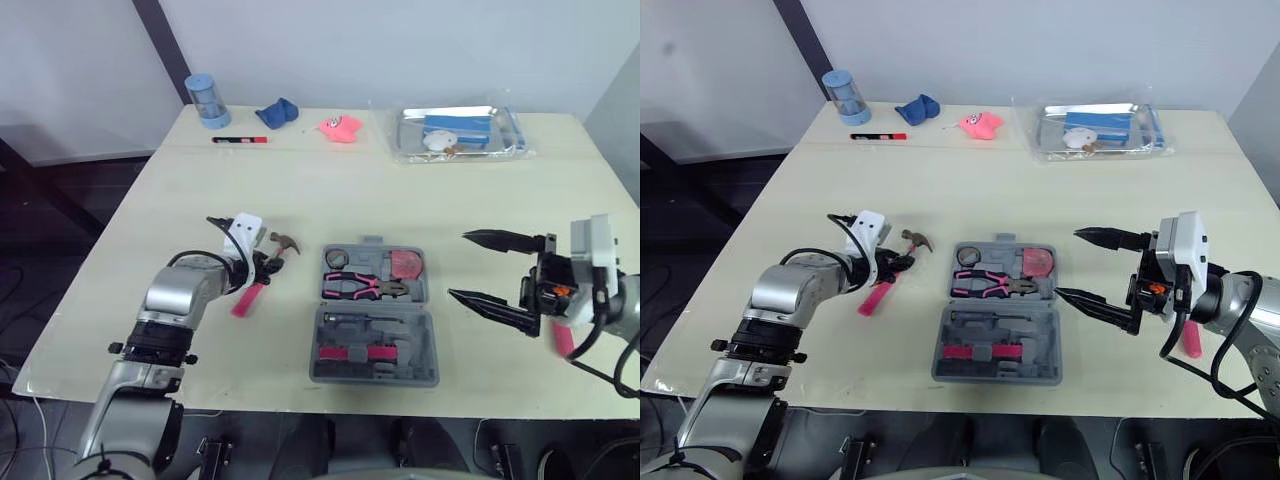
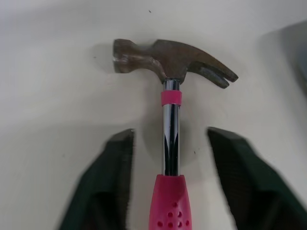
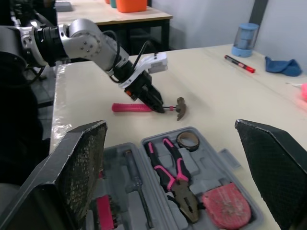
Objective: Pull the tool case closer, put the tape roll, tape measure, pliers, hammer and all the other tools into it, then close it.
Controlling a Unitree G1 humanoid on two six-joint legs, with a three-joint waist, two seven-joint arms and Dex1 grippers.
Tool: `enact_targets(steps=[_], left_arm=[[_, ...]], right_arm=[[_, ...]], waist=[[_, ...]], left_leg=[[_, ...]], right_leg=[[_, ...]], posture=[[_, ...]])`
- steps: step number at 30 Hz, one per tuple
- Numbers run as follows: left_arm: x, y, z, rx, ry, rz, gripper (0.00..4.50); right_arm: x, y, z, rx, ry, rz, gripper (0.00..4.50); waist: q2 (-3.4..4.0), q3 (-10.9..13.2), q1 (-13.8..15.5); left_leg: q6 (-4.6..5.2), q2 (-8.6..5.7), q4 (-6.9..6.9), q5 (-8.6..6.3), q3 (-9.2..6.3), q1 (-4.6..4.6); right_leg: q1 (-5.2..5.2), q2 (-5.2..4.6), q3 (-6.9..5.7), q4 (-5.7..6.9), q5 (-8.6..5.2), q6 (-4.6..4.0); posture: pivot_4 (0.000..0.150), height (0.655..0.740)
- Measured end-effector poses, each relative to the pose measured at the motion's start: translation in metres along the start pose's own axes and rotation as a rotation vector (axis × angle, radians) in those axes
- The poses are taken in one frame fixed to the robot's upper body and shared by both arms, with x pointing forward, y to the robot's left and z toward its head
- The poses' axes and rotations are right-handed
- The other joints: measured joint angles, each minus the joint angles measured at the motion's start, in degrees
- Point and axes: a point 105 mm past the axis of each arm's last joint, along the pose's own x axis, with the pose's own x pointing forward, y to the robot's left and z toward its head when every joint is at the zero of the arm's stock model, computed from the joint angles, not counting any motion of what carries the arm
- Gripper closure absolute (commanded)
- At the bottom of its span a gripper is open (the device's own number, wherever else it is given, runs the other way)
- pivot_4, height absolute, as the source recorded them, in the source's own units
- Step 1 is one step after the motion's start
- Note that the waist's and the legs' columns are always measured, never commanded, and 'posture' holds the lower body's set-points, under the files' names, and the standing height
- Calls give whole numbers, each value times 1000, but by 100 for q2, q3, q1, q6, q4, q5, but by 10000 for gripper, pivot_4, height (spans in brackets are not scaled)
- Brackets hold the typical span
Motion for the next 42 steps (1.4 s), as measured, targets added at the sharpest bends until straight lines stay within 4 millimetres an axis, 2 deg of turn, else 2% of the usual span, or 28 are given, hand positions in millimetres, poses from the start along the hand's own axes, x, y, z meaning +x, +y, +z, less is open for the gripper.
enact_targets(steps=[12, 15, 17, 18, 19, 25, 30, 34, 40, 42], left_arm=[[22, 4, 14, 21, -66, 36, 21185], [25, 4, 14, 28, -72, 38, 29332], [24, 7, 14, 24, -74, 49, 36545], [23, 8, 13, 20, -77, 51, 42676], [23, 9, 14, 17, -79, 50, 44555], [21, 9, 10, 15, -93, 43, 44555], [10, -3, 0, 29, -126, -62, 44555], [-9, -24, -4, 53, -157, -240, 44555], [-62, -62, 19, 221, -185, -544, 44555], [-74, -84, 24, 323, -159, -648, 44555]], right_arm=[[0, 2, 0, 14, 2, 0, 0], [0, 3, -1, 15, 8, 0, 0], [-2, 3, -2, 20, 12, -4, 0], [-3, 3, -3, 22, 14, -8, 0], [-4, 2, -2, 21, 14, -10, 0], [-7, 3, -4, 25, 16, -9, 0], [-13, 3, -8, 42, 25, 5, 0], [-18, 5, -8, 30, 43, 41, 0], [-32, 9, -12, 42, 107, 115, 0], [-38, 8, -11, 39, 129, 122, 0]], waist=[[-1, -3, 9], [-1, -5, 14], [-1, -5, 13], [-1, -5, 11], [-1, -6, 10], [-1, -7, -1], [0, -7, -34], [-2, -5, -20], [-4, -4, 9], [-4, -4, 17]], left_leg=[[-1, -22, 7, 2, -5, 4], [-1, -26, 9, 3, -7, 4], [-1, -27, 10, 3, -9, 4], [-1, -29, 10, 3, -9, 3], [-1, -29, 10, 3, -9, 3], [-1, -31, 10, 2, -8, 4], [-1, -30, 8, 2, -4, 4], [-1, -10, 6, 2, -8, 0], [0, -4, 6, 2, -6, 0], [1, -5, 6, 1, -3, 0]], right_leg=[[5, 0, -4, 11, 1, 1], [7, -2, -5, 12, 1, 2], [7, -3, -5, 12, 1, 2], [6, -4, -5, 12, 1, 2], [6, -4, -5, 12, 1, 2], [6, -6, -4, 11, 2, 3], [5, -7, 4, 6, 2, 3], [3, -8, -1, 4, 2, 3], [7, -4, -4, 3, 2, 3], [9, -4, -3, 0, 2, 4]], posture=[[1500, 7400], [1500, 7400], [1500, 7400], [1500, 7400], [1500, 7400], [1500, 7400], [1500, 7400], [1500, 7400], [1500, 7400], [1500, 7400]])
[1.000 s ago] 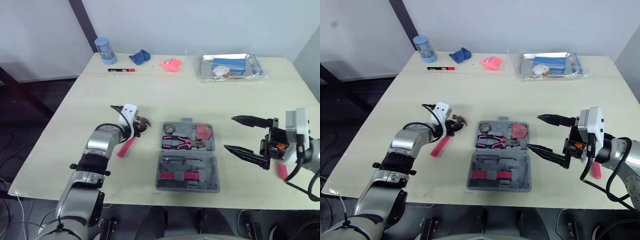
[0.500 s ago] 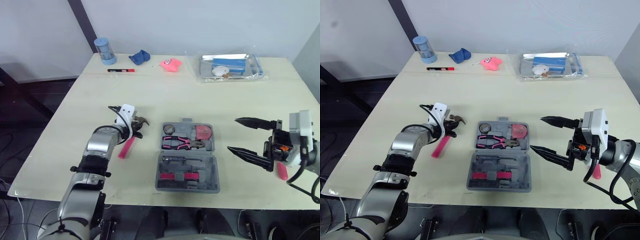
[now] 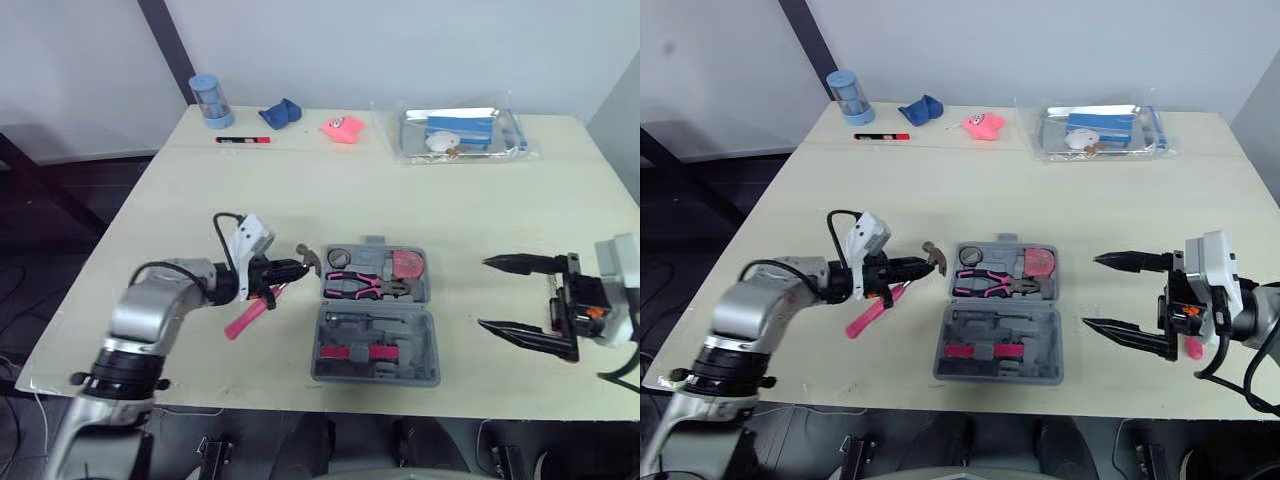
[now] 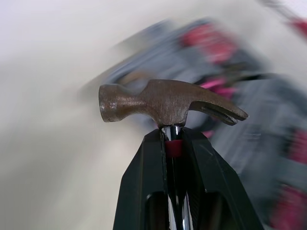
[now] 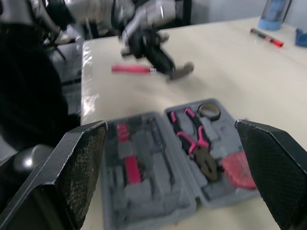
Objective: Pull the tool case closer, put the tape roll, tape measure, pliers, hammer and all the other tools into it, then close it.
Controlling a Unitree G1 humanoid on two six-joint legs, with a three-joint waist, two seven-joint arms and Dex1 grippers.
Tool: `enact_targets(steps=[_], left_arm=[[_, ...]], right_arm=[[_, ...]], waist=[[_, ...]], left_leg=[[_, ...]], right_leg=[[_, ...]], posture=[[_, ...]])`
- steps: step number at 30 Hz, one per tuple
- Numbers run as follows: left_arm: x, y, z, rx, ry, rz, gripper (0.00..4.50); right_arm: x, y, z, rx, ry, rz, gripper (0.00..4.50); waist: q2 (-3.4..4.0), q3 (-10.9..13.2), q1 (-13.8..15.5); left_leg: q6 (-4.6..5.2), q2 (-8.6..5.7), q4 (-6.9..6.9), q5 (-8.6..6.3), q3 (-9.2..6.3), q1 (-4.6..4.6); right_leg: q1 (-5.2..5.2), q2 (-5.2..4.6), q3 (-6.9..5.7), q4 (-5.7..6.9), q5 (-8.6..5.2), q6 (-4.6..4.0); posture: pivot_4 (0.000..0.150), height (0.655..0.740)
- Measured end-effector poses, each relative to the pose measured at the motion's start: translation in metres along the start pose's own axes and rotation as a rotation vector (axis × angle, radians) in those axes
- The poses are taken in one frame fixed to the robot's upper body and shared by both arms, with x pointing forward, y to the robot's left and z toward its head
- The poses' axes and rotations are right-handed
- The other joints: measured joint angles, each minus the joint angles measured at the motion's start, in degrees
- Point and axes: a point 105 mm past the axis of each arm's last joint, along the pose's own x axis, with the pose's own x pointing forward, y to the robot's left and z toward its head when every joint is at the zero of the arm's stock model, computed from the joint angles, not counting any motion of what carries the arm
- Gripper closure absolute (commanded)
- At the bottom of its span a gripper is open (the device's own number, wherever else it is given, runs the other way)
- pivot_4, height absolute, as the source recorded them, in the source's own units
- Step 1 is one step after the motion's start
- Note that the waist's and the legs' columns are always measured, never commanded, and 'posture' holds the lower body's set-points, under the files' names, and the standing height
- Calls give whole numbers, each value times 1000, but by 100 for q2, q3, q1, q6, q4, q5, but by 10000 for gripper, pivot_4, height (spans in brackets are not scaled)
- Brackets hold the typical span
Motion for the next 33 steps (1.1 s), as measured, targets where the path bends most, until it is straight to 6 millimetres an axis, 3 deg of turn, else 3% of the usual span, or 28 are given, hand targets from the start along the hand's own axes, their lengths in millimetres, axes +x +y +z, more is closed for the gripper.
enact_targets(steps=[6, 17, 22, 33], left_arm=[[35, -54, 15, 127, 127, -255, 44555], [82, -100, 28, 227, 240, -397, 44555], [98, -105, 29, 279, 306, -392, 44555], [124, -103, 13, 317, 445, -307, 44555]], right_arm=[[-19, 10, -8, 38, 67, 4, 0], [-35, 16, -16, 58, 128, -33, 0], [-34, 19, -18, 69, 125, -47, 0], [-36, 20, -23, 74, 127, -85, 0]], waist=[[-3, 1, -14], [-4, 2, 9], [-4, 2, -1], [-4, 2, -1]], left_leg=[[1, -3, 1, -1, 19, -3], [2, -2, 17, -1, 47, -5], [2, -3, 21, -1, 52, -5], [2, -2, 33, -1, 54, -7]], right_leg=[[1, 14, 4, 3, 0, 0], [2, 24, 16, 8, 2, 4], [2, 25, 20, 8, 3, 4], [3, 26, 23, 11, 3, 5]], posture=[[1500, 7400], [1500, 7400], [1500, 7400], [1500, 7400]])
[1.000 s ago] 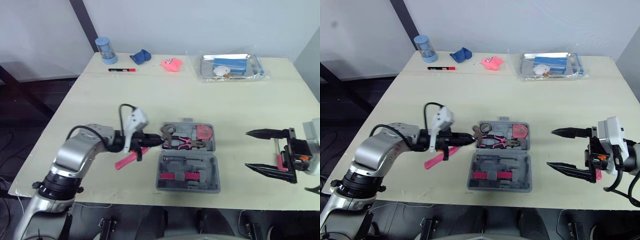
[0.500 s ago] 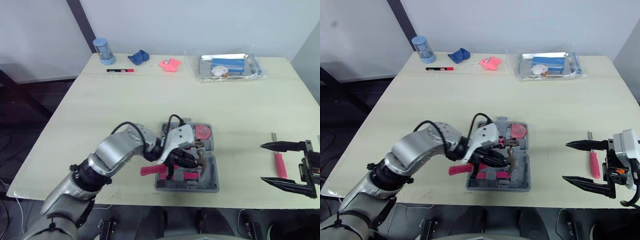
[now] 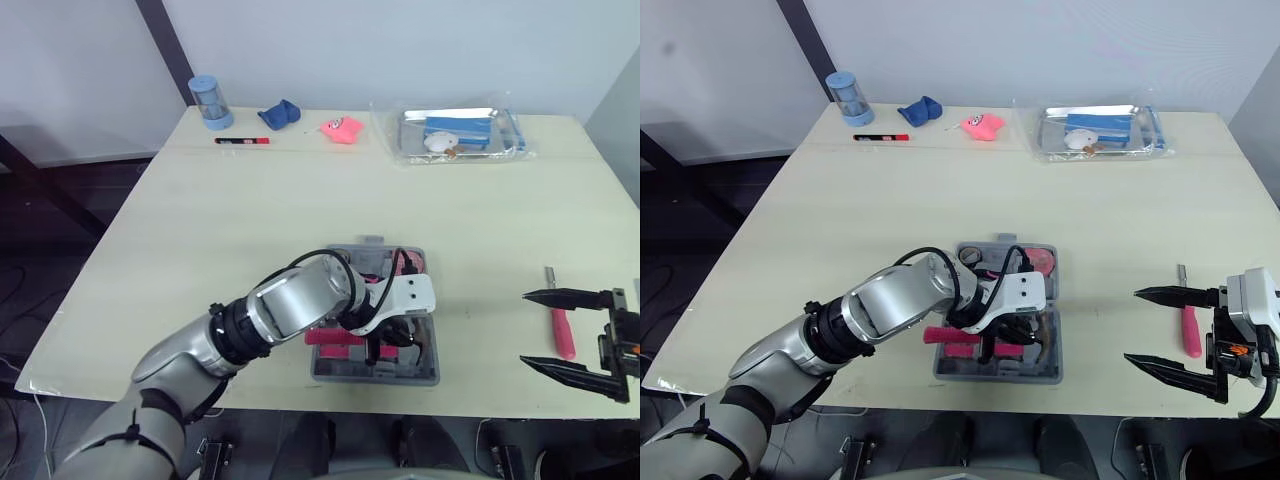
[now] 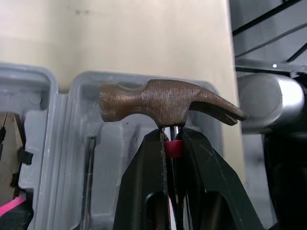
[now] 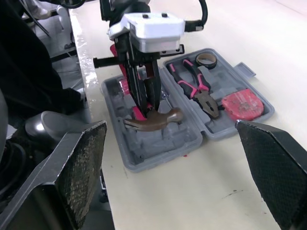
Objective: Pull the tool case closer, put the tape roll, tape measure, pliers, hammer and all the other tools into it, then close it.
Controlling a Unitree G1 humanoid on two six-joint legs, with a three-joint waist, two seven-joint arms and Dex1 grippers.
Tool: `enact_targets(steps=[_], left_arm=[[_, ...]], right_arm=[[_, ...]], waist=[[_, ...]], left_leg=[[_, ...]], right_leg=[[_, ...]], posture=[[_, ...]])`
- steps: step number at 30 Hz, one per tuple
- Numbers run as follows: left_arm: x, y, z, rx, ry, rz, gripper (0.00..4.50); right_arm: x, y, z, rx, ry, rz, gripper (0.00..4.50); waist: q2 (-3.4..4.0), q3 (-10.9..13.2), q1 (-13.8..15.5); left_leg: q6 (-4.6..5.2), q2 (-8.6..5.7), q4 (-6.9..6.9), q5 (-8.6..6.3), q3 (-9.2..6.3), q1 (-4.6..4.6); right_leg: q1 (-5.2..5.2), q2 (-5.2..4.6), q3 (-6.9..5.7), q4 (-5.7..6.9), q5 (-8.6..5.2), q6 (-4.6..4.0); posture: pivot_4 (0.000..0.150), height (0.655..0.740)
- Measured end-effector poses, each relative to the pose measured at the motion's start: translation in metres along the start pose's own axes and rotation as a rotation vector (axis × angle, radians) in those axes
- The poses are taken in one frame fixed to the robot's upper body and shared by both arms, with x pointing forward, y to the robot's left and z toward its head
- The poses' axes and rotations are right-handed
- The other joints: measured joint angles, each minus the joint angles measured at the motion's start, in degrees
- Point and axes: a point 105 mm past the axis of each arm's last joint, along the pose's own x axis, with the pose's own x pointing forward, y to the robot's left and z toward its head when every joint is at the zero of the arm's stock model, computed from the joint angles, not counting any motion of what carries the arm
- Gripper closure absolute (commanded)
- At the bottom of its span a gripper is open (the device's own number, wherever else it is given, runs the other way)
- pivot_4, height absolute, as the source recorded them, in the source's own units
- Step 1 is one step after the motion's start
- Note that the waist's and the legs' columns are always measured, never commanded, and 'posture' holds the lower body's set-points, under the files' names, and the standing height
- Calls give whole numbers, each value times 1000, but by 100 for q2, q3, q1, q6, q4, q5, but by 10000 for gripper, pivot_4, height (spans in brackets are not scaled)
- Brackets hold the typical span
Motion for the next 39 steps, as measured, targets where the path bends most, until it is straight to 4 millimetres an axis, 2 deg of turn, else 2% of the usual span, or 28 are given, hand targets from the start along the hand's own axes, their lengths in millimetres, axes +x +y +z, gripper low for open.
enact_targets(steps=[17, 24, 39], left_arm=[[27, 15, -6, -30, 93, 63, 44555], [36, 12, -3, 6, 94, 68, 44555], [39, 14, -2, 72, 95, 83, 44555]], right_arm=[[-6, -1, -2, -12, 17, -37, 0], [-7, 0, -5, 4, 14, -44, 0], [-11, 1, -3, -7, 24, -66, 0]], waist=[[0, 0, 4], [0, 0, 4], [3, -2, 23]], left_leg=[[2, -1, 17, -1, 1, -6], [3, 1, 21, -1, 1, -7], [5, 1, 29, -3, -1, 0]], right_leg=[[0, -1, 2, 4, 4, 8], [1, -1, 4, 4, 6, 10], [14, -4, 4, 3, 10, 18]], posture=[[1500, 7400], [1500, 7400], [1500, 7400]])
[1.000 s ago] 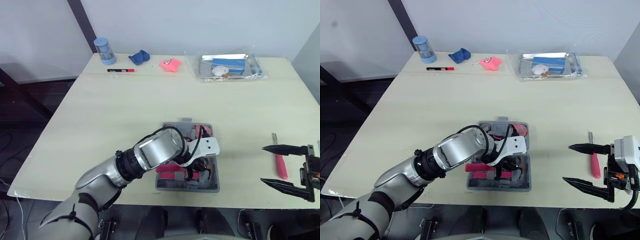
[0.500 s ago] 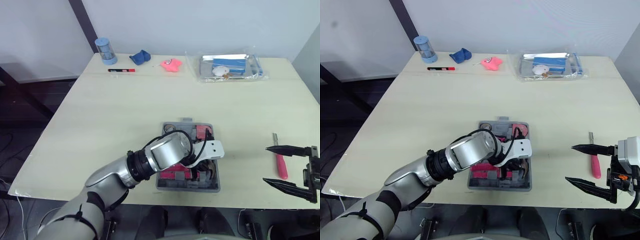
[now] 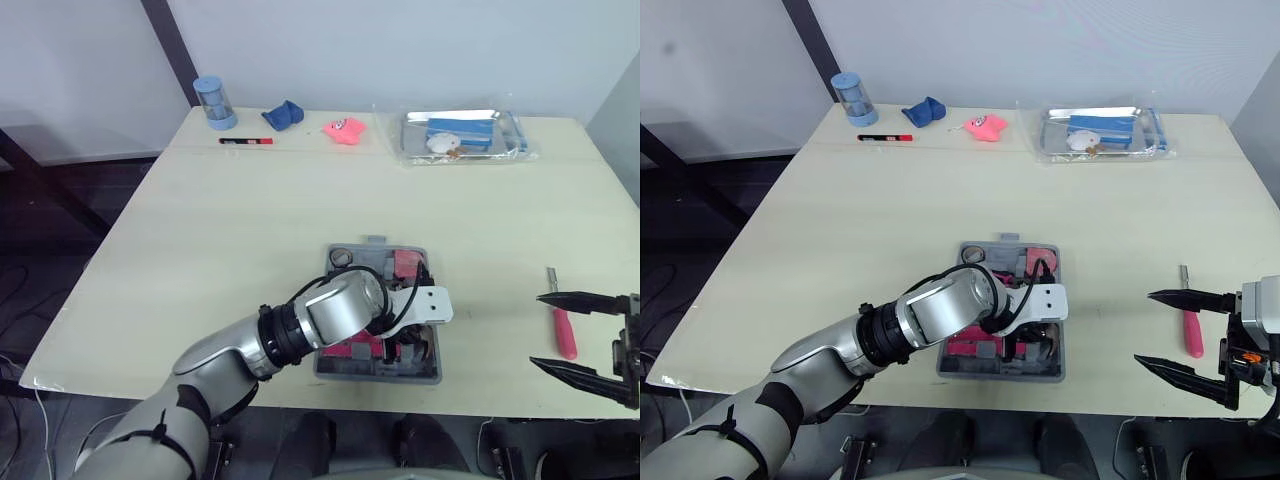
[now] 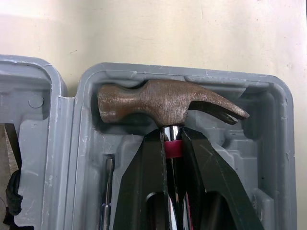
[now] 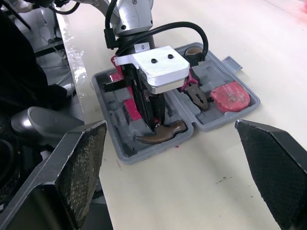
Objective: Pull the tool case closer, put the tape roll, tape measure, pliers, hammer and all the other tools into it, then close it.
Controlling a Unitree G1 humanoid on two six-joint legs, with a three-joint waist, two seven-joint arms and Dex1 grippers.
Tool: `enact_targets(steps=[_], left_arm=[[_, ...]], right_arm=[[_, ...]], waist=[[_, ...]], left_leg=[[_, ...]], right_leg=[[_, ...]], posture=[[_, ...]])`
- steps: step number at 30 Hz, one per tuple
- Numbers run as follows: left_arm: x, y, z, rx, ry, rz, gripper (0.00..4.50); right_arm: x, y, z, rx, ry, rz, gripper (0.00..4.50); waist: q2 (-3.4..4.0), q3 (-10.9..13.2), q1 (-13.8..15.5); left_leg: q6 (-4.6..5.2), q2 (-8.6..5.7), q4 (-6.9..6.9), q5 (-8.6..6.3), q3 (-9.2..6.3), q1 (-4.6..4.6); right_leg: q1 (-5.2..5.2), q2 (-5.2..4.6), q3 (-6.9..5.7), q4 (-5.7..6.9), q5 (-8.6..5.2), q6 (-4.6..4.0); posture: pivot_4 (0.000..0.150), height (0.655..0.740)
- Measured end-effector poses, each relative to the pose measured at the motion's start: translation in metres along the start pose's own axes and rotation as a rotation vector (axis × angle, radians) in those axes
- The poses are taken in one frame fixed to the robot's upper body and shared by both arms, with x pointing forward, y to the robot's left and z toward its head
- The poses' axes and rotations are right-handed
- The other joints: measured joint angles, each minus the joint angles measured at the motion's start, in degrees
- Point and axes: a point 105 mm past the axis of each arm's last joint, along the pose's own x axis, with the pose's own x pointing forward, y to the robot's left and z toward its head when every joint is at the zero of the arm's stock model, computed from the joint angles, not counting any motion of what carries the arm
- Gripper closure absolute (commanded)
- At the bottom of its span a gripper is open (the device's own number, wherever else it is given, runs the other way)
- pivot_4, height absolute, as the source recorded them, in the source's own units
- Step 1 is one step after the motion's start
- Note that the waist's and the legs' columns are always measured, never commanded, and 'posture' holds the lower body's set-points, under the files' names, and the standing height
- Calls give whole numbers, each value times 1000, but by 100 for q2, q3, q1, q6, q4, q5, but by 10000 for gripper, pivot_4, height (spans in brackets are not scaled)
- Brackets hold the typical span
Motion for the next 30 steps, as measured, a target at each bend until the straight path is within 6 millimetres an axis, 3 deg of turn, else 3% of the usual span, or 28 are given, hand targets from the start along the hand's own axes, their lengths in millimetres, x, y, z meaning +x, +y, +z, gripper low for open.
enact_targets(steps=[6, 10, 15, 21, 23, 27, 30], left_arm=[[2, -6, 0, 14, -15, -38, 17063], [-7, -1, -7, -2, -21, -43, 17063], [-38, 14, -16, -87, -81, -17, 17063], [-71, 4, -20, -113, -321, -94, 17063], [-80, 1, -28, -125, -458, -102, 17063], [-87, 5, -50, -138, -515, -95, 17063], [-95, -6, -67, -175, -523, -113, 17063]], right_arm=[[0, -1, 1, -4, -3, -4, 0], [0, -2, 1, -8, -5, -8, 0], [0, -3, 2, -14, -10, -13, 0], [2, -3, 2, -17, -19, -14, 0], [3, -3, 1, -14, -25, -15, 0], [2, -6, 2, -17, -31, -24, 0], [3, -7, 2, -19, -34, -25, 0]], waist=[[0, 0, 0], [1, -1, -41], [3, -1, -36], [5, -2, -22], [5, -2, -26], [6, -3, -13], [3, 0, -38]], left_leg=[[0, 2, 4, 0, -1, 1], [1, 2, 6, 0, 0, 8], [1, 7, 6, 0, -2, 6], [3, 13, 5, -1, -17, 3], [3, 13, 5, -1, -22, 3], [4, 9, 5, -2, -26, 6], [9, 13, 5, -5, -27, -1]], right_leg=[[2, -1, 1, 0, 4, 7], [2, 3, 10, 5, 7, 10], [1, 4, 9, 3, 7, 10], [0, -4, 10, -7, 7, 10], [0, -5, 8, -6, 7, 10], [2, -4, 4, -4, 8, 11], [-3, -2, 6, -6, 7, 11]], posture=[[1500, 7400], [1500, 7400], [1500, 7400], [1500, 7400], [1500, 7400], [1500, 7400], [1500, 7400]])
